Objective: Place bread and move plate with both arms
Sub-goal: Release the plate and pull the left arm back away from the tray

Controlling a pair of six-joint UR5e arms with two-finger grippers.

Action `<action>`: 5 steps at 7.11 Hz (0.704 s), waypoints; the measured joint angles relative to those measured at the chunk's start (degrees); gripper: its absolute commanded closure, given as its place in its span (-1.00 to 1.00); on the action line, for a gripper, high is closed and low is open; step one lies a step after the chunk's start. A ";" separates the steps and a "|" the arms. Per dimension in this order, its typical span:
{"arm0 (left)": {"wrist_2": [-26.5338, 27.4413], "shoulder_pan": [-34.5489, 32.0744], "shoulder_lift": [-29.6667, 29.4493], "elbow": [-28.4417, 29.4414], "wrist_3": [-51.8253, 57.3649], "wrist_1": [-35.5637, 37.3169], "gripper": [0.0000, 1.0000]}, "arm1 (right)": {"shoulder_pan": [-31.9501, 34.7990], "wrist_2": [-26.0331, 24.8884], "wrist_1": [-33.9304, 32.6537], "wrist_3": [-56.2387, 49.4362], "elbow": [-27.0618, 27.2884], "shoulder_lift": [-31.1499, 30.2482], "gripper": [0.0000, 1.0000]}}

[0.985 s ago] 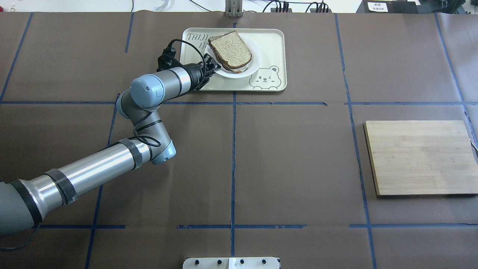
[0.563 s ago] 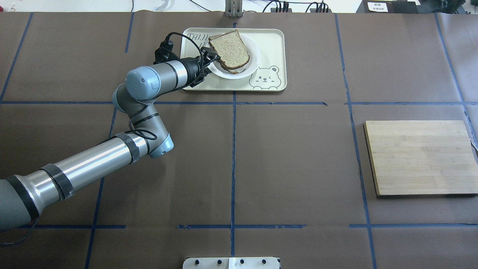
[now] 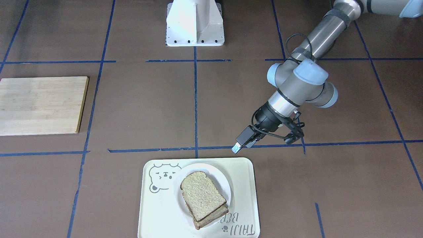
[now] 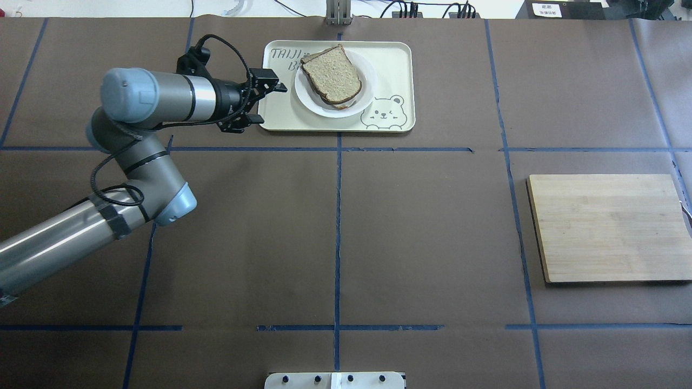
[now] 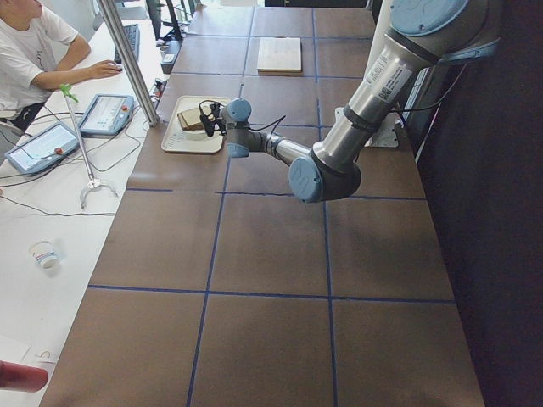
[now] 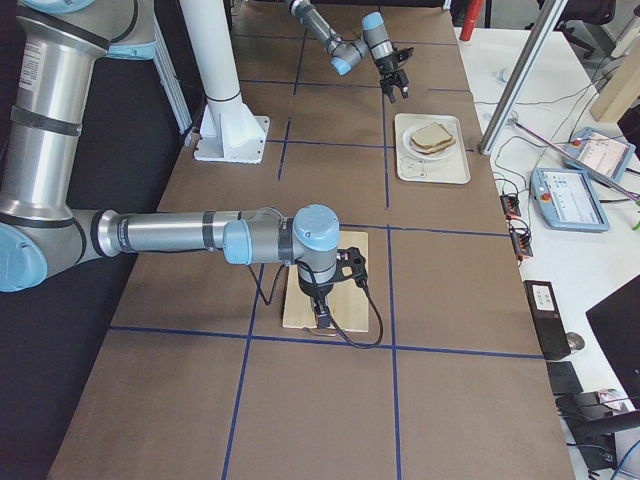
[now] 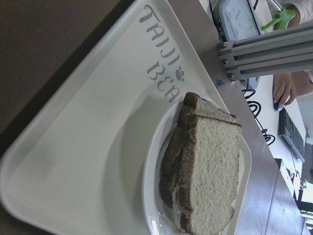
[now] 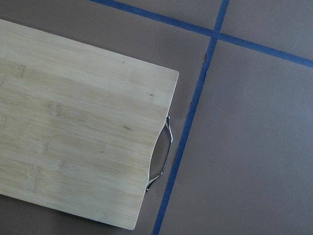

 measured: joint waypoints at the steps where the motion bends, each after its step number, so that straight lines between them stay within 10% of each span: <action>1: -3.31 -1.66 6.27 -9.21 9.91 7.89 -1.00 | 0.00 0.00 0.00 0.00 -0.01 0.00 -1.00; 5: -7.38 -11.50 26.78 -31.31 64.38 41.81 -1.00 | 0.00 0.00 0.00 0.00 -0.20 -0.02 -1.00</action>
